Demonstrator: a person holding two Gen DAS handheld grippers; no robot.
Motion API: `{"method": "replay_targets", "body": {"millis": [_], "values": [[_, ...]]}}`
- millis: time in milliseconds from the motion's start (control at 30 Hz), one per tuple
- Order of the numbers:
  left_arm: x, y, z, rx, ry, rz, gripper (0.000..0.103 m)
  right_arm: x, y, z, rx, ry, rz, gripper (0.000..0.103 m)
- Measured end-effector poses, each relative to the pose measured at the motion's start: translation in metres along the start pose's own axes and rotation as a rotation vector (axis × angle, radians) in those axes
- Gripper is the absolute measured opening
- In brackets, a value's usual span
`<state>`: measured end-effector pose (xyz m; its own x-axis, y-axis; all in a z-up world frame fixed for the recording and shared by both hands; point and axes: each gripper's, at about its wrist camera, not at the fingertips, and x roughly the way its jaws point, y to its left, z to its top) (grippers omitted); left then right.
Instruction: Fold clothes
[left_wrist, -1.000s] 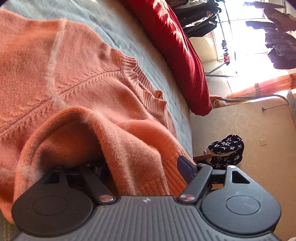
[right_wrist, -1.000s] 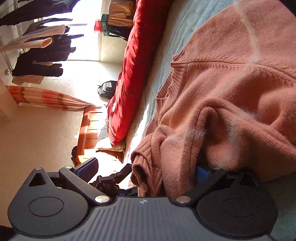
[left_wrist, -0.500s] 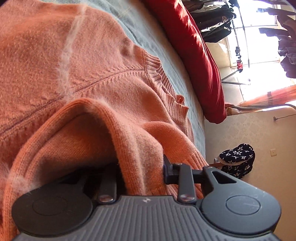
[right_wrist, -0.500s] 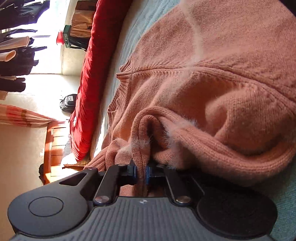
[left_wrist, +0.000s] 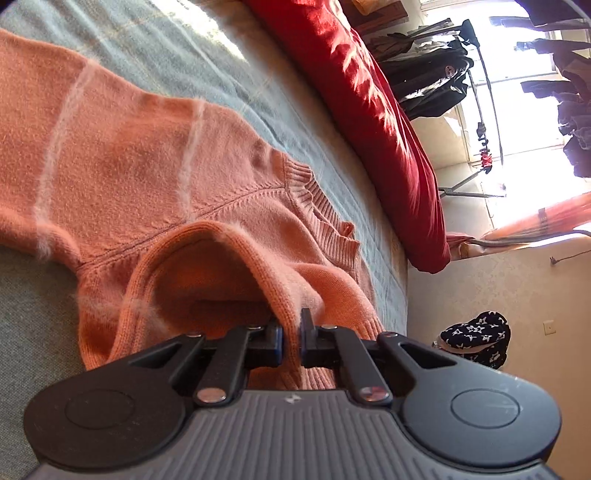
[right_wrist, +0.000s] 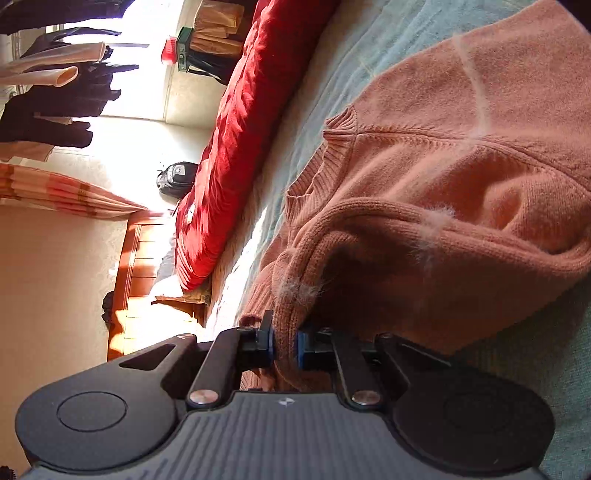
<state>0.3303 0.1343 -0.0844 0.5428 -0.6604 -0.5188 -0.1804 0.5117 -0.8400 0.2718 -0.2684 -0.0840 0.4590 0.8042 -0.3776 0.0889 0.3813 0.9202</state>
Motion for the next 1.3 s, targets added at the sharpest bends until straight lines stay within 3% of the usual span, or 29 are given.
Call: {"method": "replay_targets", "body": {"millis": [167,300,467,600,933,1133,1300], "values": [[0.029,0.028,0.004,-0.076,0.006,0.048,0.011,0.017,-0.020,-0.003,0.055,0.002,-0.028,0.019],[0.048,0.038,0.001,-0.110,-0.035,0.047,0.011,0.031,-0.063,-0.008,0.187,-0.045,-0.024,0.008],[0.051,0.029,-0.002,-0.097,-0.066,0.070,0.007,0.024,-0.062,-0.016,0.184,-0.086,0.010,0.009],[0.026,0.009,-0.002,-0.047,-0.087,0.046,0.006,0.012,-0.038,-0.015,0.125,-0.096,0.037,0.011],[-0.051,-0.034,-0.009,0.052,-0.124,0.002,0.005,-0.028,0.022,-0.024,0.012,-0.012,0.057,0.012],[-0.102,-0.044,-0.030,0.073,-0.093,0.059,0.005,-0.070,0.040,-0.047,0.014,0.050,-0.001,0.012],[-0.138,-0.039,-0.060,0.040,-0.033,0.111,0.005,-0.104,0.036,-0.075,0.115,0.079,-0.063,0.012]]}}
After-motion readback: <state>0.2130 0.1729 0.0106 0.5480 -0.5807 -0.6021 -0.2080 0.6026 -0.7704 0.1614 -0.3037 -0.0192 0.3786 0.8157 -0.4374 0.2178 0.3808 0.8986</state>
